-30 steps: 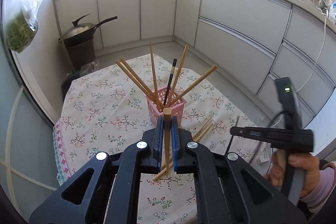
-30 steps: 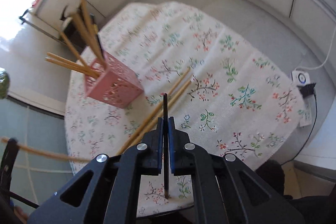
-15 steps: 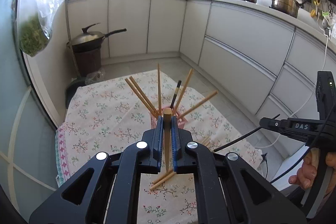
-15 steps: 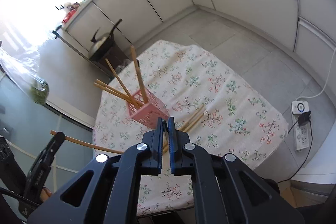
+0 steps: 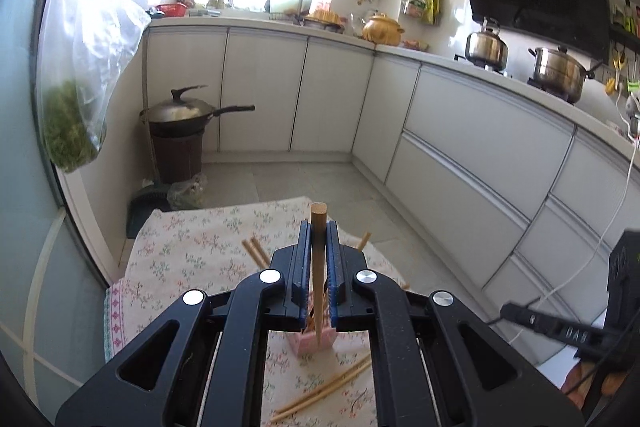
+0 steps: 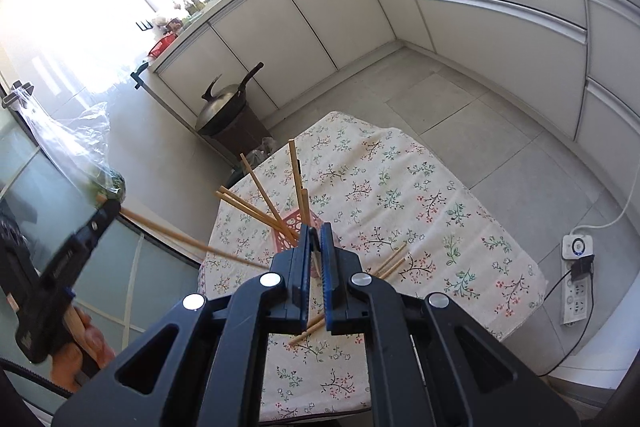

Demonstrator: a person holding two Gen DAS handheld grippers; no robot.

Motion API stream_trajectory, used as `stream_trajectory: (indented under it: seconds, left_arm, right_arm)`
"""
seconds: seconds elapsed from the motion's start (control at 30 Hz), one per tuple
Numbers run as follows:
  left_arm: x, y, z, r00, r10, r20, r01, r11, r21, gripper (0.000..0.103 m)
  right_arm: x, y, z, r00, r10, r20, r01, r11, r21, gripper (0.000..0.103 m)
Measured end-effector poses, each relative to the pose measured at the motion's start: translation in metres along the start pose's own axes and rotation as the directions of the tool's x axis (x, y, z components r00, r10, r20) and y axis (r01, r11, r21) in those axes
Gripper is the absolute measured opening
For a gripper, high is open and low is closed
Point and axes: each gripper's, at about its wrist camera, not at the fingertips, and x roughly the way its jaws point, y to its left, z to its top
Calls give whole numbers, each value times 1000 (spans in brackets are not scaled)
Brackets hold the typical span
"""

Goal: Organize utensils
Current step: 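Lower the wooden chopstick into the pink holder and open the left tool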

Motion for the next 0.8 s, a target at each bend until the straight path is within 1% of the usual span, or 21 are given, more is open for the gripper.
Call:
stream_trajectory:
  seconds: [0.17, 0.33, 0.4, 0.43, 0.47, 0.5, 0.53, 0.63, 0.7, 0.8]
  left_arm:
    - [20, -4, 11, 1000, 18, 7, -18, 1000, -7, 6]
    - [49, 0, 7, 998, 45, -42, -45, 999, -10, 7]
    - [62, 2, 1, 995, 67, -68, -68, 998, -3, 9]
    - [67, 4, -1, 995, 62, -79, -63, 998, -5, 13]
    - [70, 6, -4, 995, 51, -88, -53, 999, -14, 24]
    - [71, 9, -6, 994, 59, -90, -61, 998, -26, 38]
    - [69, 12, -6, 994, 75, -81, -78, 996, -33, 42]
    - [58, 19, -3, 994, 92, -53, -95, 994, -62, 45]
    - [50, 26, 0, 994, 106, -38, -109, 990, -88, 49]
    - [43, 31, 2, 993, 114, -40, -118, 987, -108, 54]
  right_arm:
    - [5, -2, 10, 1000, -7, -3, 7, 1000, -15, 5]
    - [11, -2, 18, 1000, -1, -5, 1, 1000, -23, 5]
    - [12, 0, 21, 1000, 6, -7, -6, 1000, -25, 5]
    - [12, 1, 22, 1000, 9, -6, -9, 1000, -28, 5]
    - [12, 3, 23, 1000, 12, -4, -12, 999, -31, 5]
    - [12, 5, 24, 1000, 16, -2, -16, 999, -35, 5]
    - [11, 7, 24, 1000, 22, -1, -22, 999, -39, 5]
    - [8, 15, 28, 999, 47, -2, -47, 998, -45, 5]
    - [7, 23, 31, 998, 58, 1, -58, 997, -55, 5]
    - [10, 39, 38, 998, 57, 17, -56, 995, -84, 5]
